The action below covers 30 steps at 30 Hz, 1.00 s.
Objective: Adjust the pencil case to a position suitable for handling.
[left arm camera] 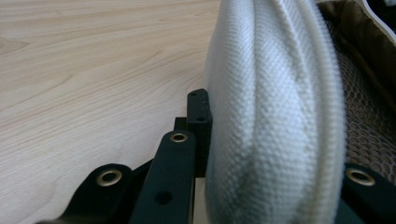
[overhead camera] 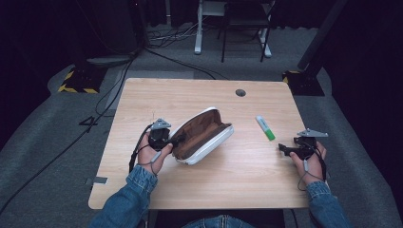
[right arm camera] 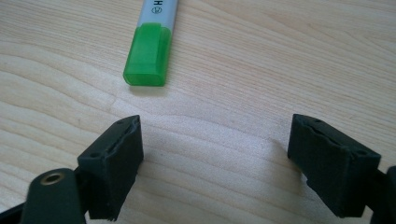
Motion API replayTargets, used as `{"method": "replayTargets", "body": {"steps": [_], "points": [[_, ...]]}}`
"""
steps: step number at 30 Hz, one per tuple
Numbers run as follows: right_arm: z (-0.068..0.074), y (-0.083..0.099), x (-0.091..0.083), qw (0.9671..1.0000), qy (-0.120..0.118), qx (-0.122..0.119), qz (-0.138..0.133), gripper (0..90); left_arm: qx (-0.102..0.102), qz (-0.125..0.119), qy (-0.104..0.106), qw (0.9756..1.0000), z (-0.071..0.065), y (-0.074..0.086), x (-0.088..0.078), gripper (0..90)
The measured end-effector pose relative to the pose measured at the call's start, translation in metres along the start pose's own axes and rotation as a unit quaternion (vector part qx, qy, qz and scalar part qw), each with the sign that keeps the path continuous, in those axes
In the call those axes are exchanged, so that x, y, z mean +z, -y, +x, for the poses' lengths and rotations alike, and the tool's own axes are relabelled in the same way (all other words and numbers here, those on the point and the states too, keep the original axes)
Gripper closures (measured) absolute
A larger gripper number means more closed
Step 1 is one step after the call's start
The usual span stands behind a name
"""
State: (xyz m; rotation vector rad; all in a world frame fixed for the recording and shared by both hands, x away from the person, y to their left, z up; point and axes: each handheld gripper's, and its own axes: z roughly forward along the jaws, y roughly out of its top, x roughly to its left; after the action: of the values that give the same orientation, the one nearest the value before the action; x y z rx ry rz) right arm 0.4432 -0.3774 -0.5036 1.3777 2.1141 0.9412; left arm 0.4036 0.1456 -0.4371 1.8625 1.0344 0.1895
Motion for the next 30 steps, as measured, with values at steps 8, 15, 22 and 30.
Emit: {"method": "replayTargets", "body": {"steps": [8,15,22,30], "points": [[0.000,0.000,0.000,1.0000,0.000,-0.001,0.000,18.3,0.012,0.010,0.018,0.9997,-0.012,0.000,0.004,82.9],[0.000,0.000,0.000,1.0000,0.000,-0.001,0.000,18.3,0.027,0.019,0.038,0.9987,-0.022,0.001,0.008,82.8],[0.000,0.000,0.000,1.0000,0.000,-0.001,0.000,18.3,0.051,0.031,0.045,0.9972,-0.032,0.003,0.014,82.7],[0.000,0.000,0.000,1.0000,0.000,-0.001,0.000,18.3,0.060,0.045,0.067,0.9949,-0.043,0.007,0.021,82.7]]}}
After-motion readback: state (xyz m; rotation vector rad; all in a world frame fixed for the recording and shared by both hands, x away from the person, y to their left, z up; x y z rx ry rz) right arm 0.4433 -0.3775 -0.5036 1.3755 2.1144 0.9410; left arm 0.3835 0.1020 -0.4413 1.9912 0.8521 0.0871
